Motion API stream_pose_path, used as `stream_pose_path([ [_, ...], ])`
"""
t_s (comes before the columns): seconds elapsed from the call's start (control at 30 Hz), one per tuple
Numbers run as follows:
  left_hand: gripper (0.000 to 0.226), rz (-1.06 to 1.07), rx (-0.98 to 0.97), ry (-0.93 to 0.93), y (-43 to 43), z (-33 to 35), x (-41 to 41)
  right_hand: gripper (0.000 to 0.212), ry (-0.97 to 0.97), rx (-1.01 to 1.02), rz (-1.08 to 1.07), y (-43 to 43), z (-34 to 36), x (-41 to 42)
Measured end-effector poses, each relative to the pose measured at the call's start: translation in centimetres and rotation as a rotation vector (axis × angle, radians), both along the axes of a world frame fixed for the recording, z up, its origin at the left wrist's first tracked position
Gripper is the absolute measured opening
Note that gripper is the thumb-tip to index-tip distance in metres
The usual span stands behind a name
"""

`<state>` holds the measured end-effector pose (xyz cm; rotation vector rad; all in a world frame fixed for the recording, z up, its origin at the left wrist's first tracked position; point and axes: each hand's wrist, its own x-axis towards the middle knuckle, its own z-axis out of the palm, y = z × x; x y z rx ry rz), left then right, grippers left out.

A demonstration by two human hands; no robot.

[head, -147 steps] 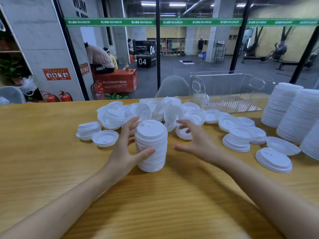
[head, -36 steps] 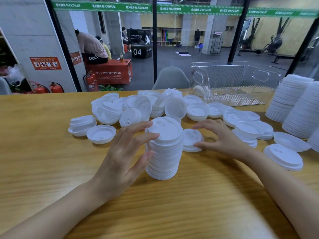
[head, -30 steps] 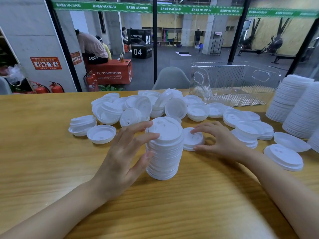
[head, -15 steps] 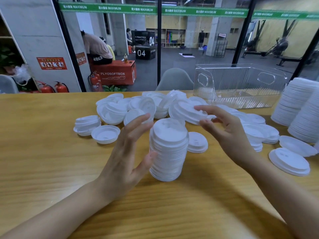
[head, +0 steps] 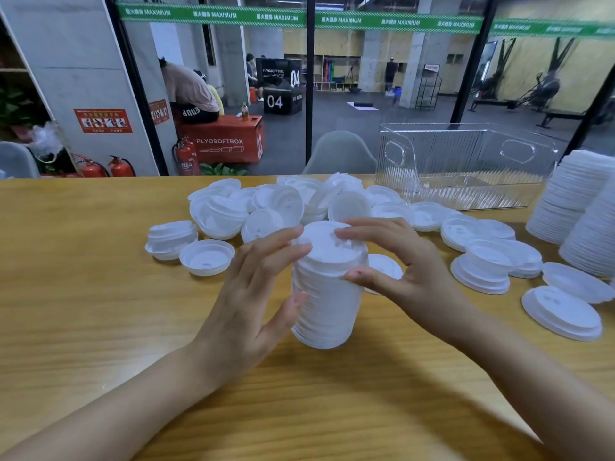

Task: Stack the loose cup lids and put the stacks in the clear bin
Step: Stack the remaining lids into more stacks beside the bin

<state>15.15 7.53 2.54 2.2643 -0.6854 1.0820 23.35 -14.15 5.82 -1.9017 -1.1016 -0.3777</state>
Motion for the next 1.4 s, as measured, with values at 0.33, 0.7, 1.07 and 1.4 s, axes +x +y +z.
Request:
stream_pose_path([
  [0.33,0.034,0.024,0.052,0.004,0.0,-0.1,-0.1,0.043,-0.045,-0.014,0.005,-0.1,-0.3,0.2],
  [0.7,0.036,0.021,0.054,0.004,0.0,-0.1,-0.1,0.045,-0.019,-0.153,-0.232,-4.3,-1.9,5.5],
  [1.07,0.036,0.015,0.057,-0.002,0.0,-0.2,-0.1,0.069,-0.036,-0.634,-0.291,-5.4,-5.0,7.3],
  [1.4,0.034,0.000,0.035,0.008,0.0,-0.3,0.0,0.042,0.256,0.040,-0.190,-2.8,-1.0,3.9],
])
